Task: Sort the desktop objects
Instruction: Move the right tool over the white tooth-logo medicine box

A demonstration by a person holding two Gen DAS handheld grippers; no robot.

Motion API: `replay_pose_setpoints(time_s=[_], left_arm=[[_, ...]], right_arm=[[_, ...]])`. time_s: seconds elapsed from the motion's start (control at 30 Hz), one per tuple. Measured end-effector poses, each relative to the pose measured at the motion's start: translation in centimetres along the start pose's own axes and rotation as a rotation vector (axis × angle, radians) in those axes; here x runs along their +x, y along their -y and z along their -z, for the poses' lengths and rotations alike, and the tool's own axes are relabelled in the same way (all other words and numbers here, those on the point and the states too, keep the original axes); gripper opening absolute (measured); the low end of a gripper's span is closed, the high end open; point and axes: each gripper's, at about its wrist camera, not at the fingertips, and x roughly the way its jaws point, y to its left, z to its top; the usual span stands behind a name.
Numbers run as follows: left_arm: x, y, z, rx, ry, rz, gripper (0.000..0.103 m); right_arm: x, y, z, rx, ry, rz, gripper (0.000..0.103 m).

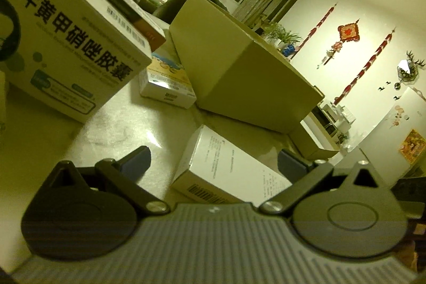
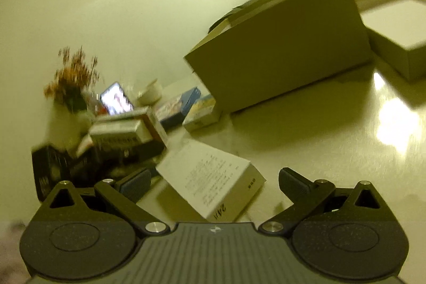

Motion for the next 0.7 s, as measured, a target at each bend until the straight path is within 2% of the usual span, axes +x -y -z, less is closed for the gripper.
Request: replay_pose_setpoints(time_s=[0.13,0.27,0.53,0.7], left_arm=[[-1.2,0.5,0.0,0.029,0.019,-0.055,0.103],[-3.0,0.9,-0.3,0.047,0.067,-0.093,0.103],[-8.0,0.2,-2.3,0.058,0.208,-0.171,0.103],[-10.0,-0.4,-3.6,0.057,0.282,-0.227,0.103]], right_arm=[[-0.1,-1.4,-0.2,-0.121,-0.001,0.024,0.103],[0.3,-2.8,-1.0,-0.188,0.007,-0.015,0.103],[3.2,-5.6,-2.9,-0.248,-0.011,-0.103,0.101],[5.4,-7.4,-4.0,-0.271,-0.027,-0.140,0.095]])
